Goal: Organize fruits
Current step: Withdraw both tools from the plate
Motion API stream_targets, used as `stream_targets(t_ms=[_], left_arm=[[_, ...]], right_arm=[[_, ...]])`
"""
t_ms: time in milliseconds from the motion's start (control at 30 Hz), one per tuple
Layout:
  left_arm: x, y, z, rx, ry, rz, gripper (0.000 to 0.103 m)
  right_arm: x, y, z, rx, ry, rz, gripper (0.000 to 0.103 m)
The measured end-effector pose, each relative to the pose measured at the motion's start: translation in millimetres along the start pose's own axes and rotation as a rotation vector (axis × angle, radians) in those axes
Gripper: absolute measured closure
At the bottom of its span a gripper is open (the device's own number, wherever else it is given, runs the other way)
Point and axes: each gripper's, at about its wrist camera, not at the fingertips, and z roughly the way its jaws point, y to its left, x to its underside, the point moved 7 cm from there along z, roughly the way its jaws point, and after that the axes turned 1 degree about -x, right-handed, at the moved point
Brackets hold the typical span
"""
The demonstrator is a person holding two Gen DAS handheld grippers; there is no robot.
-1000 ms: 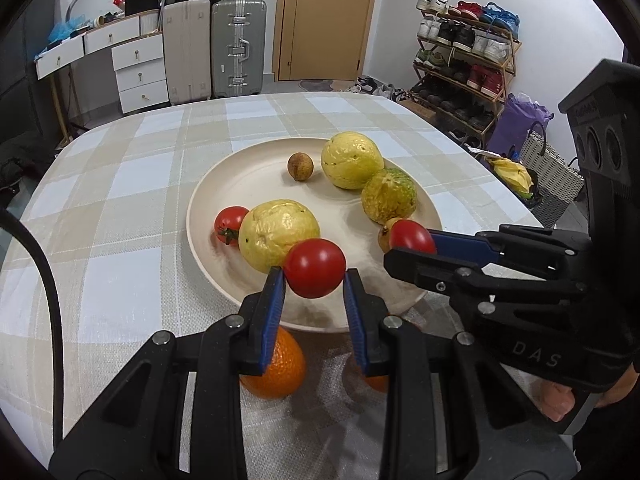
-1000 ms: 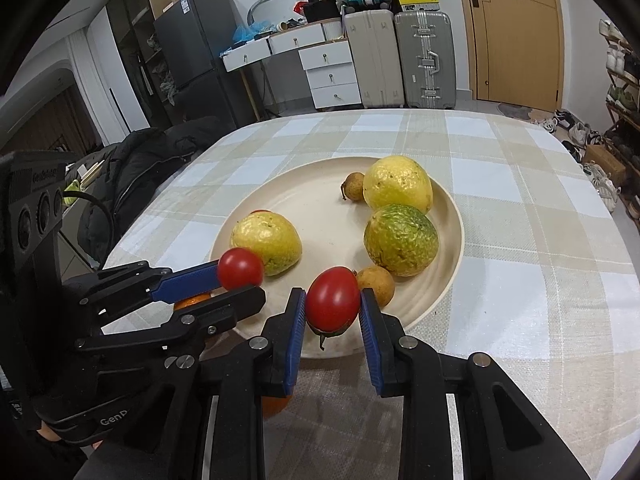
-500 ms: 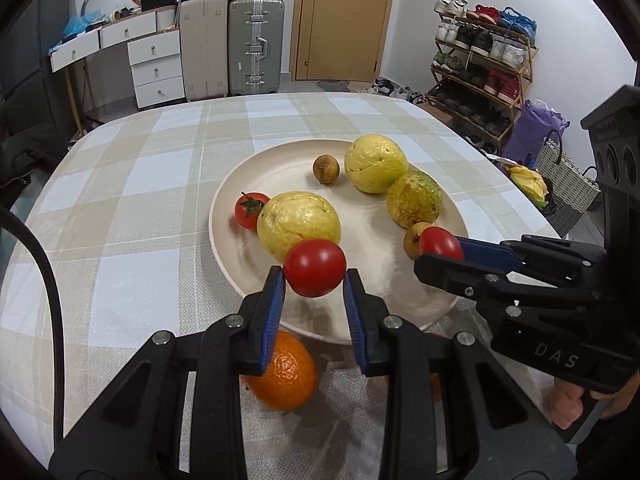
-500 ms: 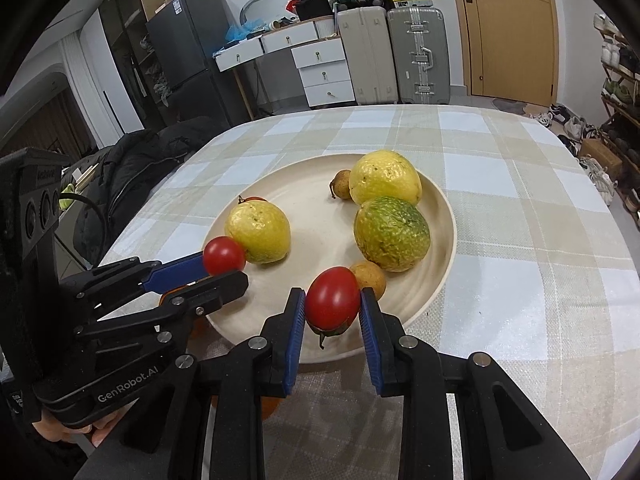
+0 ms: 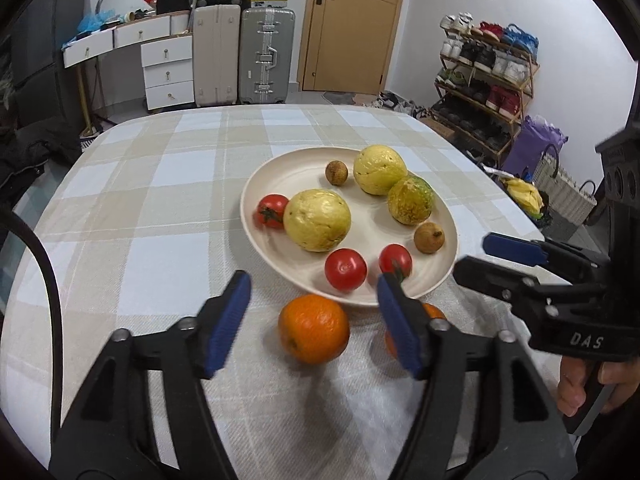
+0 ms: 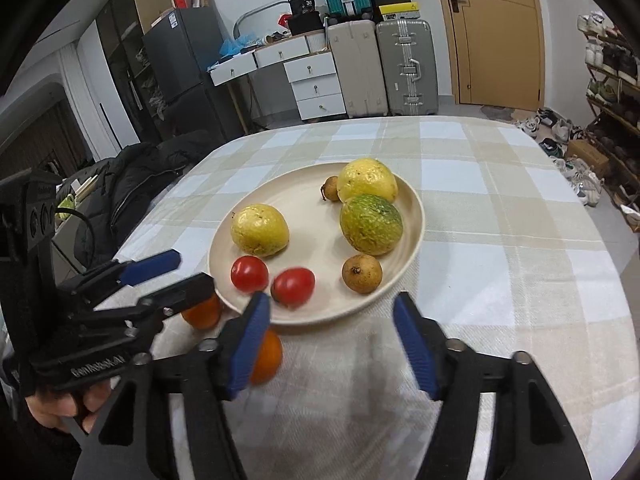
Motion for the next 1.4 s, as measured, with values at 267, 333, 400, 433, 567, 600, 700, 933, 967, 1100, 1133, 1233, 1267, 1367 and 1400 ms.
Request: stream_targets(t_ms=[267, 333, 400, 433, 567, 600, 700, 933, 967, 1100, 1133, 1233, 1267, 1367, 1400], left_arm=[[10.0, 12.6, -38.0, -0.027, -0.05, -0.027, 0.006], [13.3, 11.8, -46.1, -0.027, -0.069, -0.018, 0.001], [14.6, 10.8, -49.7, -0.038, -0.071, 0.003, 0.001], [14.6, 11.5, -49.8, -0.048, -0.071, 0.009, 0.001], [17.0, 10.3, -52.5, -0.049, -0.07, 0.027, 0.001], [17.2, 10.6, -52.7, -0.053, -0.068, 0.027, 0.001], [17.9, 11.7, -52.8, -0.05, -0.062, 0.023, 0.001], [19.1, 19.3, -47.0, -0.032, -0.044, -0.011, 0.001], [19.2, 19.8, -46.5, -0.033, -0.044, -0.011, 0.001], [19.2, 22.6, -45.0, -0.041, -0.039, -0.011, 0.001], [19.6, 23.4, -44.5, -0.04, -0.038, -0.013, 0.001], [20.1, 26.1, -42.2, -0.044, -0.028, -0.021, 0.001], [20.3, 27.0, -42.0, -0.044, -0.027, -0.025, 0.001], [21.0, 28.1, -40.9, -0.041, -0.022, -0.028, 0.001], [21.2, 28.3, -40.6, -0.042, -0.02, -0.029, 0.001]], right_arm=[[6.3, 0.5, -23.0, 0.006, -0.045, 0.013, 0.0], [8.4, 2.5, -24.0, 0.002, -0.041, 0.008, 0.0], [9.5, 4.3, -22.8, 0.012, -0.034, -0.006, 0.0], [10.0, 5.4, -21.7, 0.014, -0.032, -0.01, 0.0], [12.7, 12.5, -17.8, 0.002, -0.018, -0.027, 0.0], [13.2, 13.9, -16.6, 0.004, -0.015, -0.032, 0.0], [16.5, 18.7, -12.8, 0.004, 0.001, -0.049, 0.0], [26.9, 26.7, 0.4, -0.007, 0.064, -0.061, 0.0], [28.0, 27.6, 2.1, -0.008, 0.07, -0.06, 0.0], [33.2, 31.3, 10.6, 0.003, 0.1, -0.078, 0.0], [34.5, 32.6, 11.9, 0.004, 0.105, -0.082, 0.0], [37.6, 35.6, 15.8, -0.009, 0.116, -0.086, 0.0], [38.5, 37.0, 16.8, -0.012, 0.12, -0.089, 0.0], [39.5, 39.7, 18.3, -0.006, 0.123, -0.103, 0.0], [40.0, 40.4, 18.9, 0.0, 0.126, -0.109, 0.0]])
